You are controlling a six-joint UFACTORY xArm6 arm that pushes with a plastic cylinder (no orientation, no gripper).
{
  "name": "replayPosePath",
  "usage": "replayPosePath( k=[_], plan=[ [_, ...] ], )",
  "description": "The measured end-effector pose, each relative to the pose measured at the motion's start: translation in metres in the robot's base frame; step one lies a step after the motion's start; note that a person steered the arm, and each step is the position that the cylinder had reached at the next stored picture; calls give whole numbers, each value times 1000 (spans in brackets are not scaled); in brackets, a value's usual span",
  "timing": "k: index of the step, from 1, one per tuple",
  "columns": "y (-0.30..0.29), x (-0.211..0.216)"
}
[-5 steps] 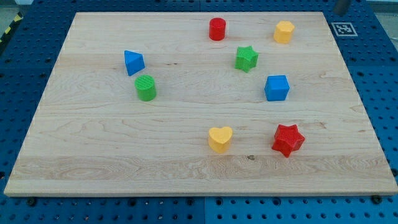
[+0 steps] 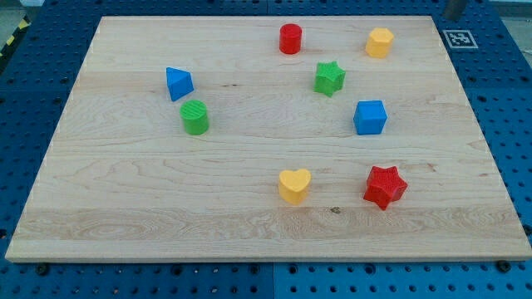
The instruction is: Slide the green star towards the blue triangle
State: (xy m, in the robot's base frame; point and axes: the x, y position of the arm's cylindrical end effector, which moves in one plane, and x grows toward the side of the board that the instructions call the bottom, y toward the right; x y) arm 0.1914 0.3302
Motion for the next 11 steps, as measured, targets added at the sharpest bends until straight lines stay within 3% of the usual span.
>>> replayPosePath(
  k=[5,7,8,11],
  plan=[
    [-1,8],
    [-2,86],
    [-37,124],
    [-75,140]
  ],
)
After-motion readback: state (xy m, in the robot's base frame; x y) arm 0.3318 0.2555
